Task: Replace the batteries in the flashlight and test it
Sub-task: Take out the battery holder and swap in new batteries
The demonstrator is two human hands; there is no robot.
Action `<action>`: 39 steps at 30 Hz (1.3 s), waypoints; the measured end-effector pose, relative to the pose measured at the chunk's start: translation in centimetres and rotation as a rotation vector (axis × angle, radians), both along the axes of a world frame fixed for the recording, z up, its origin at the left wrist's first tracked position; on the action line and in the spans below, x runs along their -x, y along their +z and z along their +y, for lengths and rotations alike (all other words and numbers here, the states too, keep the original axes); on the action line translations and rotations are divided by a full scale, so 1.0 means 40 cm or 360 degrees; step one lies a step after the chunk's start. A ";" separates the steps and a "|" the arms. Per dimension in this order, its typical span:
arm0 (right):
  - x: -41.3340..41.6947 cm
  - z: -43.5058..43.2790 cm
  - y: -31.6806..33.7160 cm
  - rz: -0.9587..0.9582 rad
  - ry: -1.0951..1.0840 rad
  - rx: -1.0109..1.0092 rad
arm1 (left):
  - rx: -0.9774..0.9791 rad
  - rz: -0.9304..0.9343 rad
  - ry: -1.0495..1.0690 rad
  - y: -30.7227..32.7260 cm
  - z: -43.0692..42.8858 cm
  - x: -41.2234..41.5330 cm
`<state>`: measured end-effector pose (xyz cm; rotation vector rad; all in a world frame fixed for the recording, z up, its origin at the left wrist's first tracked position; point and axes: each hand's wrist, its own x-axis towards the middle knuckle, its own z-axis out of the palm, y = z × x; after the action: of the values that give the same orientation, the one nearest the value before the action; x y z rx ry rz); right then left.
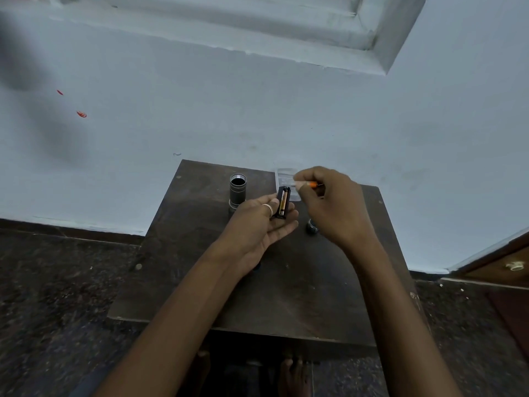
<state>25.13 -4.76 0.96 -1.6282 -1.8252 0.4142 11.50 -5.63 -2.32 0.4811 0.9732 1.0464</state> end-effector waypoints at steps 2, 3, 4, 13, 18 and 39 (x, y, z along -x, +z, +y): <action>0.006 -0.012 -0.004 -0.0019 0.0026 0.0038 | -0.0026 0.0026 -0.0013 -0.005 0.002 -0.002; 0.009 -0.016 -0.003 -0.0035 0.0043 0.0042 | -0.0045 0.0041 -0.0027 -0.006 0.001 -0.002; 0.012 -0.019 -0.002 -0.0052 0.0065 0.0039 | -0.0065 0.0054 -0.0040 -0.006 0.001 -0.003; 0.027 -0.019 -0.033 0.0026 0.0073 -0.0073 | -0.0153 0.0114 -0.0083 -0.003 -0.005 -0.008; 0.028 -0.021 -0.053 0.0164 0.0006 -0.0198 | -0.0170 0.0120 -0.0085 0.002 -0.008 -0.006; 0.008 -0.029 -0.082 -0.0039 0.0285 -0.0139 | -0.0197 0.0112 -0.0043 0.009 -0.002 0.002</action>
<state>24.81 -5.94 -2.31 -1.4232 -1.9870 0.3885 11.43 -5.70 -1.97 0.6350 0.9647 1.0751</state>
